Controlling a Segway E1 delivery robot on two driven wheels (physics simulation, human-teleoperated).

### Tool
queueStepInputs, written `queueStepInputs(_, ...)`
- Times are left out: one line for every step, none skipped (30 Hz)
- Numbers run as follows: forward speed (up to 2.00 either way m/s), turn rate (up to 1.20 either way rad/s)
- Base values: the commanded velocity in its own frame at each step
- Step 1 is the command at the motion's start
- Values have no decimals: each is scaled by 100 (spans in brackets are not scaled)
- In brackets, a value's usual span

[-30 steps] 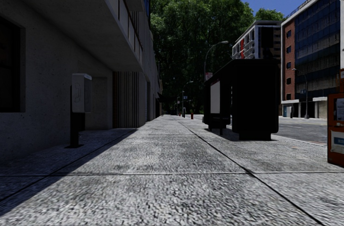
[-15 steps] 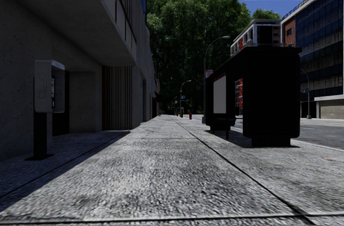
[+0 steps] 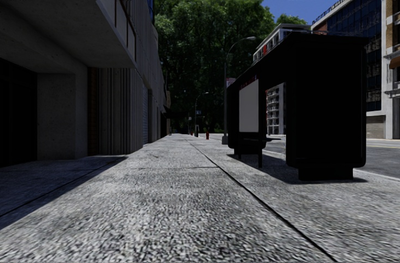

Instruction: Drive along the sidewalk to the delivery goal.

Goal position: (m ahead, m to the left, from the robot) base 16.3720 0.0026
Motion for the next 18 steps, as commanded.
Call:
queueStepInputs(200,0)
queueStepInputs(200,0)
queueStepInputs(200,0)
queueStepInputs(200,0)
queueStepInputs(200,0)
queueStepInputs(200,0)
queueStepInputs(200,0)
queueStepInputs(200,0)
queueStepInputs(200,0)
queueStepInputs(200,0)
queueStepInputs(200,0)
queueStepInputs(200,0)
queueStepInputs(200,0)
queueStepInputs(200,0)
queueStepInputs(200,0)
queueStepInputs(200,0)
queueStepInputs(200,0)
queueStepInputs(200,0)
